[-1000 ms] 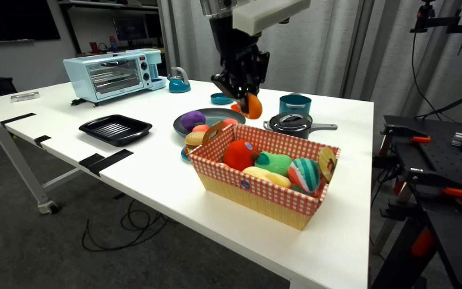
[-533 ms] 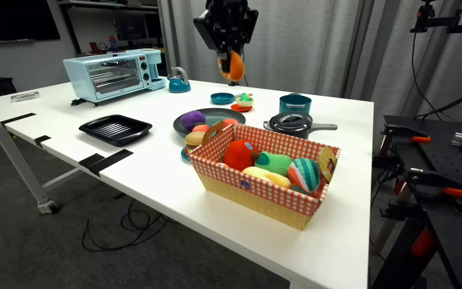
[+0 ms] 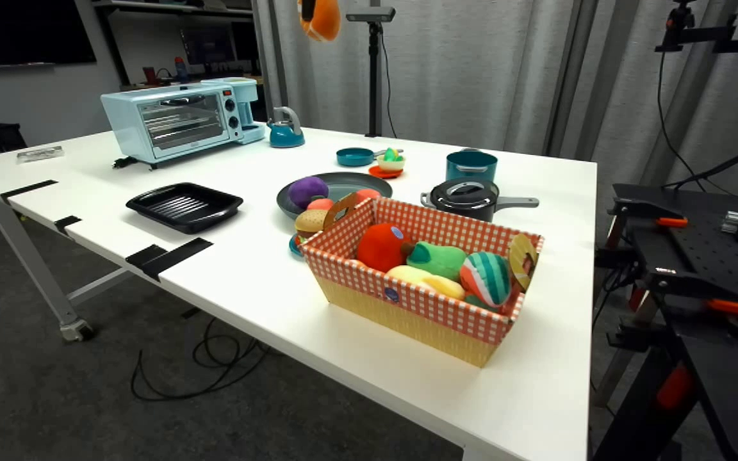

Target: Remove the purple and orange plushies from the box

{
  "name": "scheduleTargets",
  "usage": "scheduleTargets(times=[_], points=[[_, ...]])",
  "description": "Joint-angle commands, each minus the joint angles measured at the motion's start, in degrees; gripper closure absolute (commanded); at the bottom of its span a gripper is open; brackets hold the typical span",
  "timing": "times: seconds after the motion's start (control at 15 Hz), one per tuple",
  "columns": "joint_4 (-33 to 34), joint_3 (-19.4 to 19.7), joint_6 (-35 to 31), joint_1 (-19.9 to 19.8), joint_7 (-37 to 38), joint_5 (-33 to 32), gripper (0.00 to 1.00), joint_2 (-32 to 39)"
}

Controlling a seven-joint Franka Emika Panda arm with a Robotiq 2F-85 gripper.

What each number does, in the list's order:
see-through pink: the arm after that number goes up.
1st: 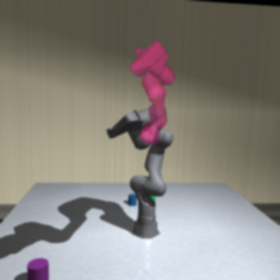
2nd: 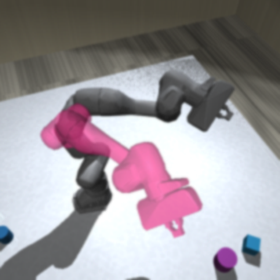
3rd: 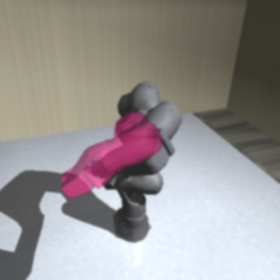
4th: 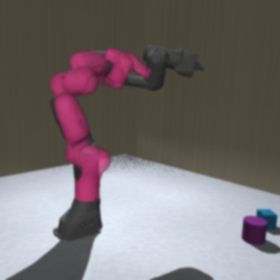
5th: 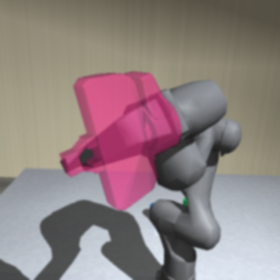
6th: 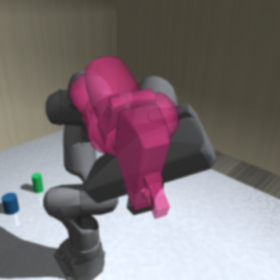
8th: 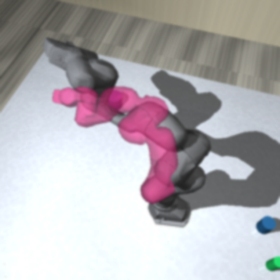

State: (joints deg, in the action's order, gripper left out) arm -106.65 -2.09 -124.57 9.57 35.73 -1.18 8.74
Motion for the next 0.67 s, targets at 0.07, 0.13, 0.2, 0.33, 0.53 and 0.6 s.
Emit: scheduleTargets(times=[0.07,0.13,0.2,0.33,0.53,0.6], points=[[8.3,0.6,6.6,-3.3,-2.6,4.4,0.94,4.6],[9.5,0.8,7.6,-3.9,-2.5,5.0,0.94,5.5],[10.7,1.1,8.7,-4.4,-2.4,5.6,0.94,6.5],[13.4,1.6,11.0,-5.2,-2.2,6.5,0.94,8.7],[17.3,2.5,14.2,-6.1,-1.7,7.2,0.94,11.9],[18.7,2.8,15.3,-6.5,-1.3,7.4,0.94,13.1]])
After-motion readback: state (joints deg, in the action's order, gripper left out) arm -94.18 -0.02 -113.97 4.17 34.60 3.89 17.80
